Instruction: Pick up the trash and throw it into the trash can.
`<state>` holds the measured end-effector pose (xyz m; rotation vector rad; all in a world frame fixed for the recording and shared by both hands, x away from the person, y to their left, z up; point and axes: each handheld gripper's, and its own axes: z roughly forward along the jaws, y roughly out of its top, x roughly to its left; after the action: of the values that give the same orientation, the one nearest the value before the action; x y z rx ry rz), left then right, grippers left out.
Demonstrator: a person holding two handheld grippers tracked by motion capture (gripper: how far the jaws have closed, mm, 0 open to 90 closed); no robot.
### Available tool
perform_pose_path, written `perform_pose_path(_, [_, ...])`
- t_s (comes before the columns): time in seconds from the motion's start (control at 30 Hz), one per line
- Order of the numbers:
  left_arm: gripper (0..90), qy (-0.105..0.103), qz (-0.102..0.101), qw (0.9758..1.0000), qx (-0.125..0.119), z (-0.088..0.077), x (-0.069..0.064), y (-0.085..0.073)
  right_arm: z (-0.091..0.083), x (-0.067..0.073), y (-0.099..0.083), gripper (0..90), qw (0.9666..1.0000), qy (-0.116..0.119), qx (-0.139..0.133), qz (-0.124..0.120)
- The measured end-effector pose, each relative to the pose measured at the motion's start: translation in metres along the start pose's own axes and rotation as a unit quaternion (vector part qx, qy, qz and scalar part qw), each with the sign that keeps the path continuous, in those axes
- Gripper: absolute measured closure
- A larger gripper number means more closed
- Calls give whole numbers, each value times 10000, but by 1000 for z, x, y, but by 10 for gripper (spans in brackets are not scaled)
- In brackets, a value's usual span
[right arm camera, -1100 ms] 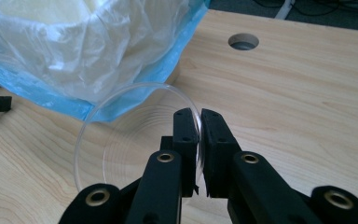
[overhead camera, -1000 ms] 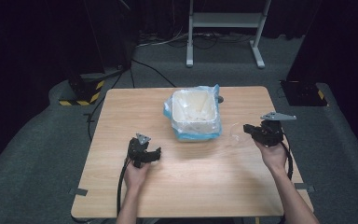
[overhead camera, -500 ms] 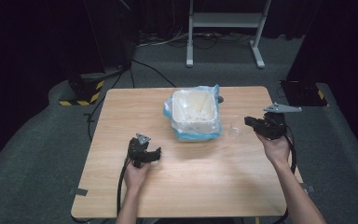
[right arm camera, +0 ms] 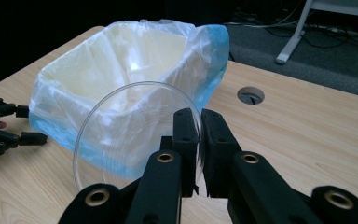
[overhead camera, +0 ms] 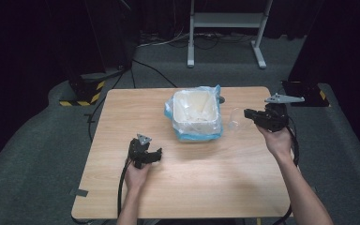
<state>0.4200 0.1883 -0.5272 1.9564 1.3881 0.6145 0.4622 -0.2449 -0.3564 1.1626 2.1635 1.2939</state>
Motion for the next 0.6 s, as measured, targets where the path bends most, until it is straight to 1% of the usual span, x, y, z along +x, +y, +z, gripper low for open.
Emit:
perform_pose_path(0.17, [210, 1, 2, 10000, 2, 0, 0, 0, 0, 3, 11, 850, 10000, 70, -43, -37])
perform_pose_path(0.27, [211, 1, 4, 10000, 1, 0, 0, 0, 0, 5, 18, 850, 9998, 144, -96, -12])
perform_pose_path(0.33, [211, 1, 4, 10000, 1, 0, 0, 0, 0, 7, 24, 850, 9998, 149, -105, -54])
perform_pose_path(0.43, [211, 2, 5, 10000, 2, 0, 0, 0, 0, 8, 31, 850, 9996, 218, -149, -28])
perform_pose_path(0.6, [211, 2, 7, 10000, 2, 0, 0, 0, 1, 12, 40, 849, 9995, 240, -162, -92])
